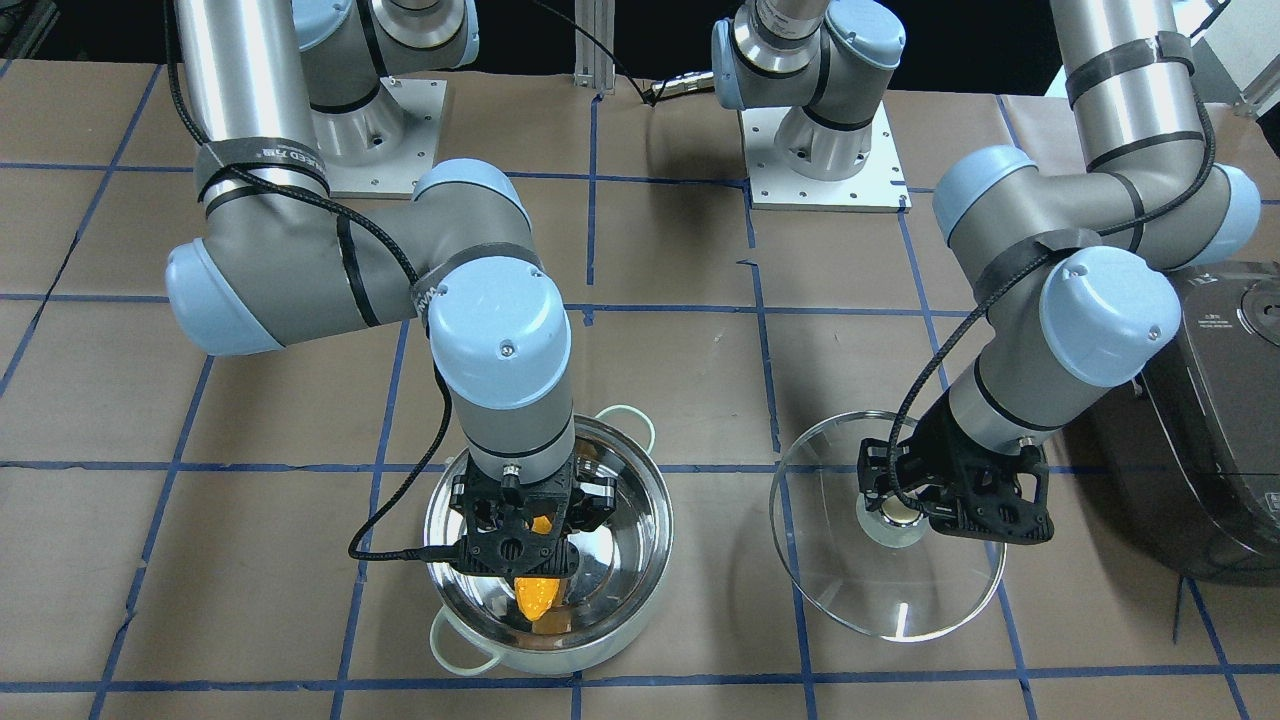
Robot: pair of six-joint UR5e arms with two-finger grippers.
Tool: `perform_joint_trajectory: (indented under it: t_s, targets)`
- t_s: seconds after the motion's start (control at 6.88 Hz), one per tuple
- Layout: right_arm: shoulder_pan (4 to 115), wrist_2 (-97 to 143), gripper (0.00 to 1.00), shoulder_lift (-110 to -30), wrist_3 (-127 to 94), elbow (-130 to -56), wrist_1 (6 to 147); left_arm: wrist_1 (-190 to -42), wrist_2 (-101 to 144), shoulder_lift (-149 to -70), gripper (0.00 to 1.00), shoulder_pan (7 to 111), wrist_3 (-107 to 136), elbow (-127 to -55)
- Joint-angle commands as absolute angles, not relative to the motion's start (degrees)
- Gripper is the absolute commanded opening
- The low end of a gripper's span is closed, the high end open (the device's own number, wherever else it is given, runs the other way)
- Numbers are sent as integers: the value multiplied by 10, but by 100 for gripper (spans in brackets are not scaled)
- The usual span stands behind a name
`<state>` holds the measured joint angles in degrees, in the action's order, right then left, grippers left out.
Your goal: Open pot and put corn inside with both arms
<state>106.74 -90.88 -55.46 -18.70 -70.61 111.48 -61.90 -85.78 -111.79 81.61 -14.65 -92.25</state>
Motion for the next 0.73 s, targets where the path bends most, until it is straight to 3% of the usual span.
perform_joint_trajectory:
  t_s: [0.0,0.44,0.58]
  targets:
    - [1071,-914,16,-532,-175,-722,1136,-522,-854,-1167,3,797,-167,-957]
    - [1071,-915,18,-519,-163,-763,1184,-469,-856,-1192,6,795,-172,-956]
    - [1071,-915,30,-515,-163,-763,1187,-469,-856,-1192,9,795,-171,-956]
